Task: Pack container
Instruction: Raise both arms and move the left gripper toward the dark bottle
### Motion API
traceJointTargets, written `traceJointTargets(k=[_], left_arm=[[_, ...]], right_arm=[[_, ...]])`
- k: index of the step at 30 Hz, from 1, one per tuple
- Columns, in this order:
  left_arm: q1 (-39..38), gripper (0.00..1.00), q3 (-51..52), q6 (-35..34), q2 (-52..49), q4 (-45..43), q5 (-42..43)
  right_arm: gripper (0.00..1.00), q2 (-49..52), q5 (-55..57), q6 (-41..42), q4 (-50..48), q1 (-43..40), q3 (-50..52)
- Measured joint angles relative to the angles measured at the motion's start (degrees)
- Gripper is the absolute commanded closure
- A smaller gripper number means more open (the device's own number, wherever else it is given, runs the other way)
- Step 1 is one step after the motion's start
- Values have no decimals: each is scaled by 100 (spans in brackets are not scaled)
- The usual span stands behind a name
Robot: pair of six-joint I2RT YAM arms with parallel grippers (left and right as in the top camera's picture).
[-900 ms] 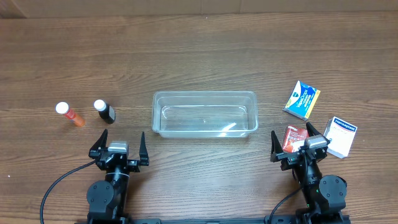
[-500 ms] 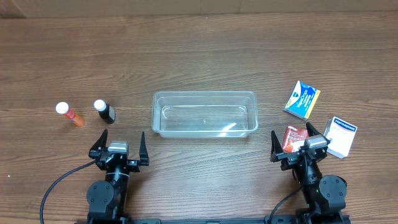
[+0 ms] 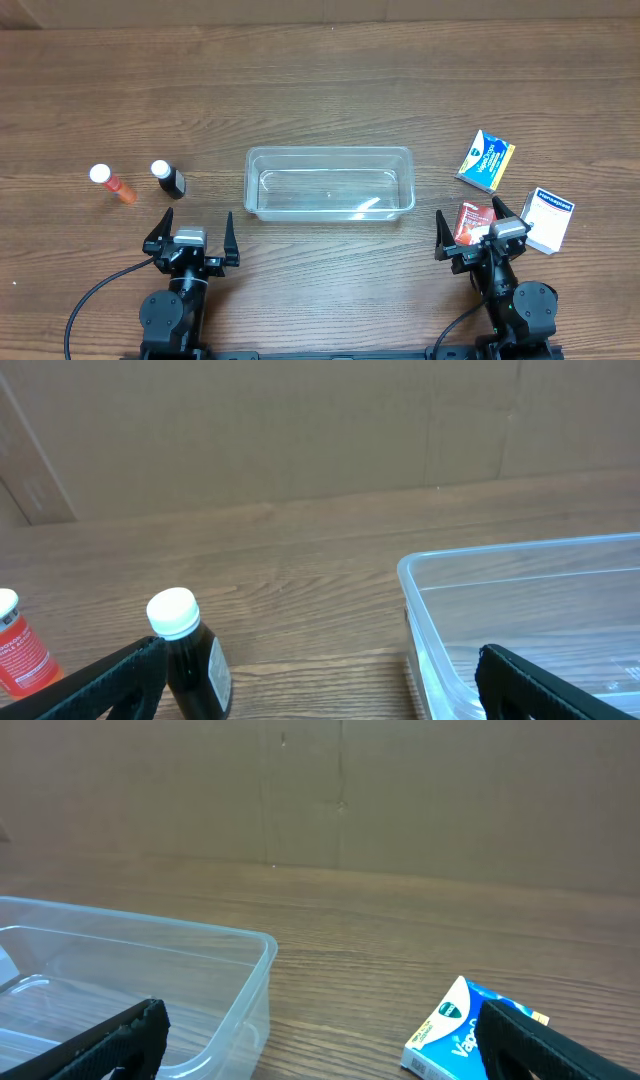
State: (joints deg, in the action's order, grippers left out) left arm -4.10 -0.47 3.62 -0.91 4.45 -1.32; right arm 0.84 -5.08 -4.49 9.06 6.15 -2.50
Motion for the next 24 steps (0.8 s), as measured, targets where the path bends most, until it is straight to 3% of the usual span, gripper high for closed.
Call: traceJointTargets(k=[24], left_arm=[[0, 0, 0, -70, 0, -2, 4]], right_arm=[[0, 0, 9, 186, -345, 0, 2]])
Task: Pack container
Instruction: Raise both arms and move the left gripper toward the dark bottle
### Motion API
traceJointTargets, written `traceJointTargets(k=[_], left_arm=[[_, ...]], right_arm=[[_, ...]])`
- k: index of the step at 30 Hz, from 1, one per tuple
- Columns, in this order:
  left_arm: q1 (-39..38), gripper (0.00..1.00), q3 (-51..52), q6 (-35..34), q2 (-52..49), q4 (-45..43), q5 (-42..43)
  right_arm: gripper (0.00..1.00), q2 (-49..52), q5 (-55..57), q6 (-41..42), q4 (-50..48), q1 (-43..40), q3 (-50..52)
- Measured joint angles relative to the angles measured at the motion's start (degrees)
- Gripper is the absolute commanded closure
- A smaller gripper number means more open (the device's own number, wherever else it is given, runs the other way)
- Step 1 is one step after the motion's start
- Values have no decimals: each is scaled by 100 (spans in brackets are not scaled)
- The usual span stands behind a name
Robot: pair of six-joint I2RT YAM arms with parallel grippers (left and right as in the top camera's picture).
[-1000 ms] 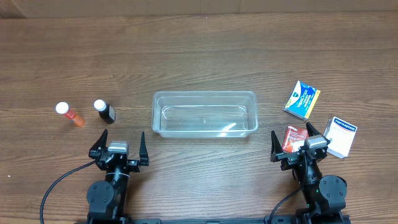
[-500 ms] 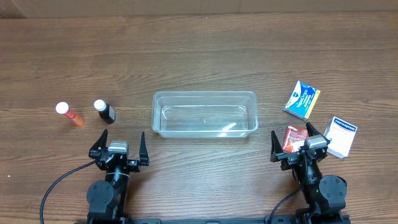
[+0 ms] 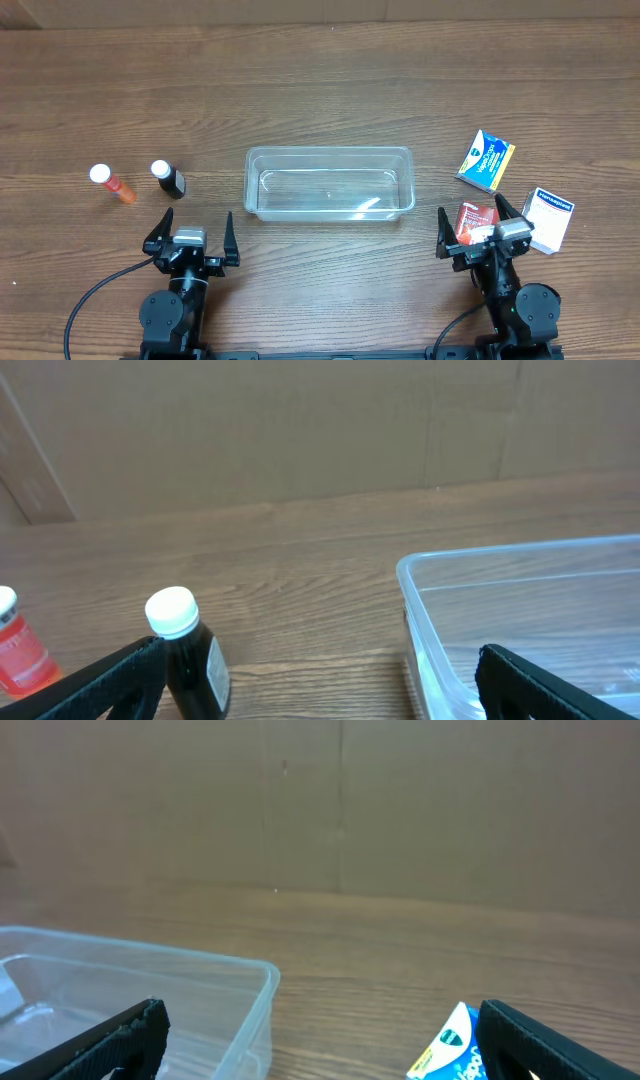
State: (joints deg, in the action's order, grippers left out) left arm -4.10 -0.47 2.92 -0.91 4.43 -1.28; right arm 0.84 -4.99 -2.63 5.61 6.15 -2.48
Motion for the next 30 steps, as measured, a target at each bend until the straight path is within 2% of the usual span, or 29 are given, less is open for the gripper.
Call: traceJointTargets(k=[4, 7, 12, 17, 18, 20, 25, 30], left_arm=[[0, 0, -28, -640, 0, 87, 17], [0, 0, -319, -1082, 0, 605, 17], [0, 0, -1641, -1397, -236, 1757, 17], [0, 0, -3062, -1486, -1318, 2627, 11], [0, 0, -3355, -1486, -1641, 2857, 9], [0, 0, -3956, -1488, -2339, 3394, -4], [0, 0, -5471, -1499, -3974, 4763, 42], [0, 0, -6402, -1502, -4883, 5877, 258]], right_arm=[[0, 31, 140, 496, 85, 0, -15], [0, 302, 223, 793, 219, 0, -166], [0, 1851, 396, 1228, 529, 0, -1259], [0, 3987, 393, 1331, 1475, 0, -3165], [0, 4688, 367, 1335, 1915, -2, -3853], [0, 5278, 326, 1346, 2256, -2, -4470], [0, 6382, 236, 1351, 3303, 0, -5718], [0, 6533, 284, 1325, 3818, -2, -5958]])
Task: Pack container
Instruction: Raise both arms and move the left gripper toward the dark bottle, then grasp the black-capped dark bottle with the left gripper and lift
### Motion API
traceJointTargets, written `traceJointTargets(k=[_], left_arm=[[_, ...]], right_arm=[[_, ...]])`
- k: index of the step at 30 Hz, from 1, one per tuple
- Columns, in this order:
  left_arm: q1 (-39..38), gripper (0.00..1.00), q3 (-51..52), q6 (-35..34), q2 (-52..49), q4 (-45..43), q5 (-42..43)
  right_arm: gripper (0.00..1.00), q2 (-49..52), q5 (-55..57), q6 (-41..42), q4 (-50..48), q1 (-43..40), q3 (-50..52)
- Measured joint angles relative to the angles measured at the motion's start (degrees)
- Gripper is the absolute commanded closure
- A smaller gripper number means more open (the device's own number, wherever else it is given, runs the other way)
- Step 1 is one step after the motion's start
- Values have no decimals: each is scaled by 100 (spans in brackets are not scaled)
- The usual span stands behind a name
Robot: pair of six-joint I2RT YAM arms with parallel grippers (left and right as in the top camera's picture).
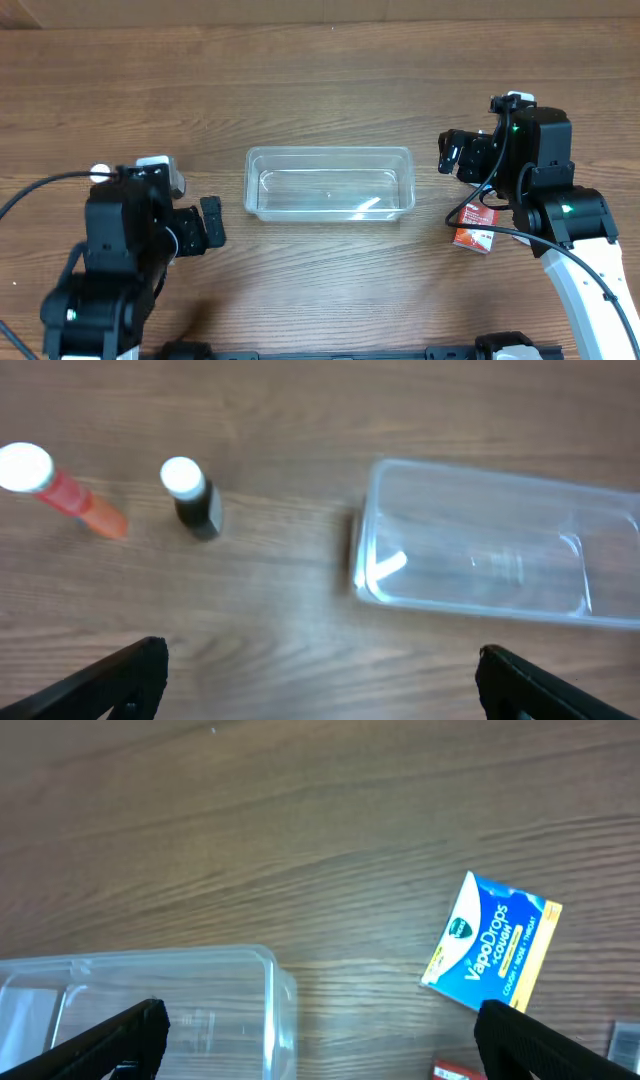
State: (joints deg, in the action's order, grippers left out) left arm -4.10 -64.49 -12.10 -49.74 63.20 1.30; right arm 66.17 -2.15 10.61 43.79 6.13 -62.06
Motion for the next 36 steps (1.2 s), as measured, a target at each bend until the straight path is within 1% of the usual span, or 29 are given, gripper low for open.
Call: traceJointTargets(k=[2, 5, 8, 9, 12, 15, 17, 18, 24, 30, 32, 33, 34, 36], left_arm=[[0, 0, -197, 0, -149, 212, 63], [15, 0, -632, -66, -293, 481, 28], [267, 0, -1534, -151, -713, 822, -140], [407, 0, -1816, -151, -922, 992, -155], [859, 0, -2356, -151, -1622, 1003, -205], [1250, 0, -2444, -153, -2500, 1012, -225], [1366, 0, -2444, -151, -2953, 1012, -238], [1440, 0, -2444, -151, -3377, 1008, -245], [1475, 0, -2444, -151, -4684, 863, -245], [1475, 2, -2444, -151, -5639, 734, -245], [1475, 4, -2444, -151, -5821, 664, -245], [1475, 7, -2444, -151, -5908, 634, -245], [1475, 11, -2444, -153, -6011, 581, -245], [1475, 25, -2444, -155, -6157, 503, -245]], right_arm=[[0, 0, 92, 90, 168, -61, -9], [0, 0, 151, 334, 437, -498, -22], [0, 13, -9, 535, 634, -1311, -28], [0, 28, -118, 570, 688, -1493, -35], [0, 181, -326, 627, 820, -1871, -55], [0, 369, -439, 636, 894, -1888, -55], [0, 455, -485, 638, 927, -1888, -57], [0, 518, -501, 638, 955, -1888, -57], [0, 664, -514, 658, 975, -1888, -57], [0, 664, -514, 671, 977, -1888, -57], [0, 664, -514, 673, 977, -1888, -57], [0, 664, -511, 673, 977, -1888, -57], [0, 664, -514, 673, 979, -1888, -57], [0, 664, -514, 671, 977, -1888, -57]])
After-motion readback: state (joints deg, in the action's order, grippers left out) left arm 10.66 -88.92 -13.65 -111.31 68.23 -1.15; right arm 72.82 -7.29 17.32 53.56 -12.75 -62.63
